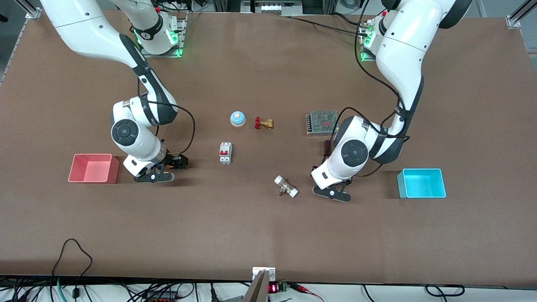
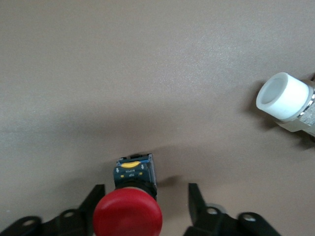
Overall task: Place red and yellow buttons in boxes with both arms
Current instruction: 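Close both grippers on the red and yellow buttons and lift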
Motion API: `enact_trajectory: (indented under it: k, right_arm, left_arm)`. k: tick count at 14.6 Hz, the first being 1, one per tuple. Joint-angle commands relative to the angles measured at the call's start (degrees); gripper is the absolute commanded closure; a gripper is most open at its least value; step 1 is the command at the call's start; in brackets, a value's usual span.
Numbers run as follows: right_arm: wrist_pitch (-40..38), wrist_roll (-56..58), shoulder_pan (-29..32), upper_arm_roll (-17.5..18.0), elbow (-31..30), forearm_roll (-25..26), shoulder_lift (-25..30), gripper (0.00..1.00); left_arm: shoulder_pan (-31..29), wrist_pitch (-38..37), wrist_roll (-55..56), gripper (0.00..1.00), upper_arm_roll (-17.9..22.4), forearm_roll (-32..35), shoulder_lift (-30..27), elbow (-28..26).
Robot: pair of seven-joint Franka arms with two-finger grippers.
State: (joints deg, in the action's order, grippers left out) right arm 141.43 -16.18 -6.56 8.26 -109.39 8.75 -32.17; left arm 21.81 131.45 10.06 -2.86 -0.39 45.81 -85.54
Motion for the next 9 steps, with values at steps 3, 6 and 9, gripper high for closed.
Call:
enact_trajectory:
  k: [3,6,9]
  right_arm:
    - [0.86,-1.04,0.06,0.17,-1.00,0.92,0.70,0.20]
    - [0.86,-1.04,-0.03,0.17,-1.00,1.10,0.35,0.48]
    - [1.13,-1.04,0.06,0.17,-1.00,1.10,0.09,0.72]
  left_arm:
    - [-0.27,-0.93,0.48,0.88,1.01,1.00,-0.36,1.69]
    - [-0.28,-9.69,0.57,0.88,3.28,1.00,-4.92,3.44]
    - [-0.54,-18.84,0.49,0.87,8.11,1.00,-9.67,4.07]
